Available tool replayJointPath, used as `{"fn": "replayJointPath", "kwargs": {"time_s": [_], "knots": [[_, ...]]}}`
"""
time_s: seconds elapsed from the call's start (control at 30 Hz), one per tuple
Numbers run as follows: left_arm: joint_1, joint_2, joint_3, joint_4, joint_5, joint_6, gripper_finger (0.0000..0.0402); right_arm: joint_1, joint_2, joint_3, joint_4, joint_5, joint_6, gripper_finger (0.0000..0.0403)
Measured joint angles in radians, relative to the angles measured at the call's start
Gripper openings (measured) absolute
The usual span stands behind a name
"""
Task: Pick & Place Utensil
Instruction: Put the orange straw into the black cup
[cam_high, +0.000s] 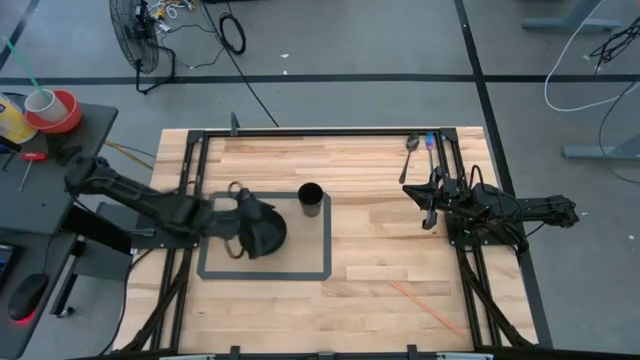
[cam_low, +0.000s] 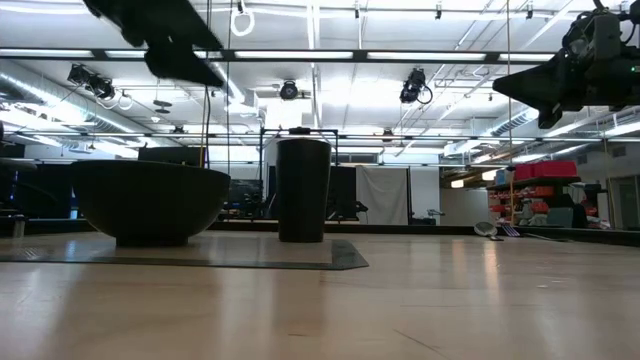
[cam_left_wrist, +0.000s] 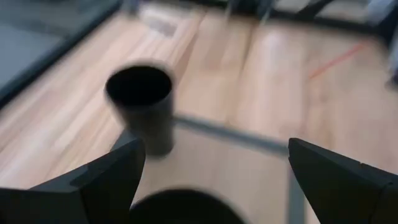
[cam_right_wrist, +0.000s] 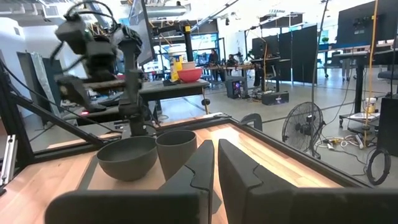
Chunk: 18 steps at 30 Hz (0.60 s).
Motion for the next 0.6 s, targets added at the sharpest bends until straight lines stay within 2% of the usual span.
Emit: {"fn": "replayJointPath", "kwargs": {"time_s": [0.1, 0.27, 0.4, 0.6], "knots": [[-0.082, -0.065, -0.069, 0.144, -0.057, 0.064, 0.0398, 0.000, 0.000, 0.000, 0.000, -0.001, 0.000, 0.0027], [-0.190, -0.139, -0.179, 0.355, -0.045, 0.175, 0.0398, 0.000, 0.000, 0.000, 0.033, -0.002, 0.002, 0.0027], [-0.241, -0.162, -0.201, 0.355, -0.048, 0.183, 0.0398, 0.000, 0.000, 0.000, 0.109, -0.002, 0.056, 0.0027], [-0.254, -0.161, -0.202, 0.348, -0.025, 0.167, 0.0398, 0.000, 0.001, 0.000, 0.297, 0.033, 0.065, 0.0027]]}}
